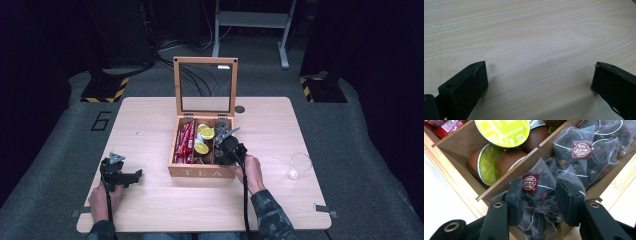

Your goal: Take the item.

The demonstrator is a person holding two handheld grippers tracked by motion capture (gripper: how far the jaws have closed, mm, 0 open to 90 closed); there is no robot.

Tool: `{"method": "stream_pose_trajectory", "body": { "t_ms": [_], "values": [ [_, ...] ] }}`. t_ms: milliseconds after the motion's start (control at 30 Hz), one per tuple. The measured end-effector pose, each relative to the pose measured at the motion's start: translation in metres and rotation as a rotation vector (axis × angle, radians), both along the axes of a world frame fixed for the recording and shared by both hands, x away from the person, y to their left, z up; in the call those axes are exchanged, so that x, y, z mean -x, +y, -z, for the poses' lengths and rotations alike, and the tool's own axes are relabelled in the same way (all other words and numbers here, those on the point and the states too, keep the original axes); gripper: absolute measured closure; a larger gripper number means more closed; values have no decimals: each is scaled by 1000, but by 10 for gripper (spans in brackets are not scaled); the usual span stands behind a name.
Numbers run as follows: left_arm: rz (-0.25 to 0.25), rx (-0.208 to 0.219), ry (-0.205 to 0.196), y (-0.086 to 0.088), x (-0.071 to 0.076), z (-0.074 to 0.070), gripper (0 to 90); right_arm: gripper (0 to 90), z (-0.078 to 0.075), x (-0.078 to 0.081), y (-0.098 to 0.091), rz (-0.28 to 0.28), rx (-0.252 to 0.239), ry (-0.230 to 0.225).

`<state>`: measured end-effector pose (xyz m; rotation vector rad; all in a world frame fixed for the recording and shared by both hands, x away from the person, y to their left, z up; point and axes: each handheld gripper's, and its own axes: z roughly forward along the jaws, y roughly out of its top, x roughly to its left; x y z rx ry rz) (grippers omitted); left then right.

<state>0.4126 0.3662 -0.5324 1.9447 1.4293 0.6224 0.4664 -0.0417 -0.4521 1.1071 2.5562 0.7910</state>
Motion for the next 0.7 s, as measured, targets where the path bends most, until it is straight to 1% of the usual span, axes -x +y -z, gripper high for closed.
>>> {"method": "stream_pose_trajectory", "body": {
  "t_ms": [33, 100, 167, 200, 233, 267, 300, 333, 367, 400, 500, 533, 567, 700],
  "values": [
    [0, 0, 0, 0, 0, 0, 1, 584, 1, 0, 1, -1, 5, -12],
    [0, 0, 0, 0, 0, 0, 1, 603, 2, 2, 2, -8, 12, -19],
    [0, 0, 0, 0, 0, 0, 1, 622, 2, 3, 3, -21, 29, -19],
    [0, 0, 0, 0, 0, 0, 2, 622, 2, 3, 3, -21, 29, -19],
    [0, 0, 0, 0, 0, 0, 2, 628, 2, 4, 3, -10, 26, -20],
    [0, 0, 0, 0, 0, 0, 1, 651, 3, 5, 4, -8, 30, -17],
    [0, 0, 0, 0, 0, 0, 1, 666, 3, 6, 3, -19, 38, -31],
    [0, -3, 0, 0, 0, 0, 1, 705, 3, 8, 2, -10, 33, -26],
    [0, -3, 0, 0, 0, 0, 1, 705, 3, 8, 2, -10, 33, -26],
    [0, -1, 0, 0, 0, 0, 1, 744, 3, 8, -1, -21, 11, -25],
    [0, -3, 0, 0, 0, 0, 2, 765, 2, 9, -1, -27, 3, -19],
    [1, -3, 0, 0, 0, 0, 2, 773, 1, 10, -2, -32, 5, -33],
    [0, 0, 0, 0, 0, 0, 2, 782, 0, 11, -1, -30, -2, -28],
    [0, 0, 0, 0, 0, 0, 2, 794, -4, 13, -3, -47, -22, -54]
  ]
}}
